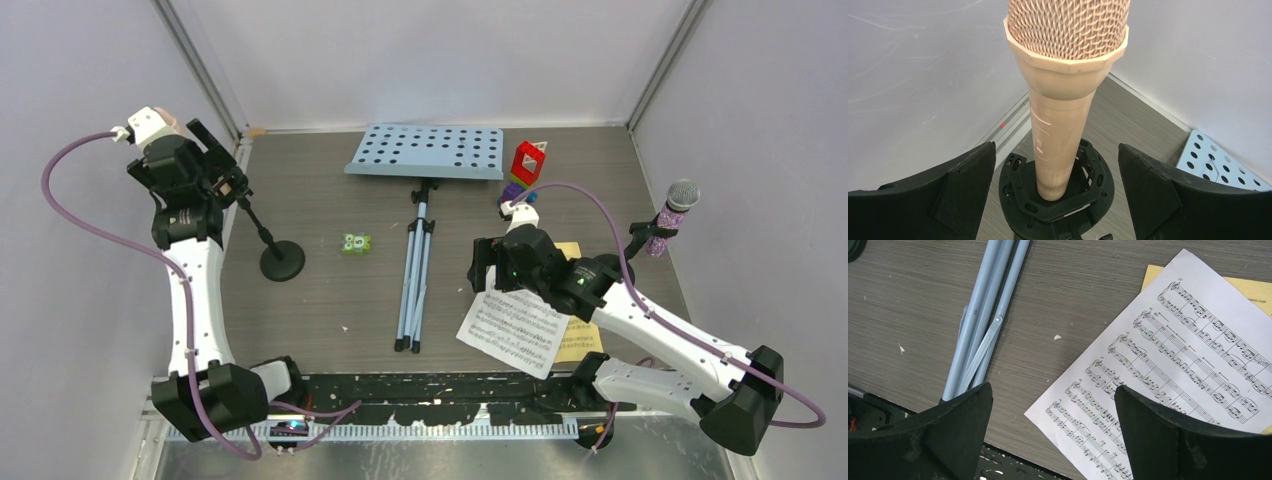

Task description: Pack up the instrument practice props

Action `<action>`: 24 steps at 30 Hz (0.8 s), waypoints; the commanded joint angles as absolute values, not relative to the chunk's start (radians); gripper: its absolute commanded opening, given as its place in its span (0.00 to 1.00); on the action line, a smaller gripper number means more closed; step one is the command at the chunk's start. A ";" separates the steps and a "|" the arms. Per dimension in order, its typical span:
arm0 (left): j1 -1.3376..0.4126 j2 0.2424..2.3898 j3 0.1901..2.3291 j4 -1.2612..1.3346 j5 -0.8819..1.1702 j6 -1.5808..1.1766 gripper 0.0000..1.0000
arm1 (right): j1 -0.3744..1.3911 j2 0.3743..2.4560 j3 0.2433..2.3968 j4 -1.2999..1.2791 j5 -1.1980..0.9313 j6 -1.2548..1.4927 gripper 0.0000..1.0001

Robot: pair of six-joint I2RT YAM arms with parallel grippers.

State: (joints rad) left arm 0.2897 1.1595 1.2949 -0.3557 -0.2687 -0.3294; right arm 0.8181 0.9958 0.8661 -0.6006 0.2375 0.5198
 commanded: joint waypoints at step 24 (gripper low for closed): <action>0.316 1.242 1.238 -0.030 -0.235 -0.224 0.70 | 0.816 1.020 0.925 -0.594 0.206 0.516 0.96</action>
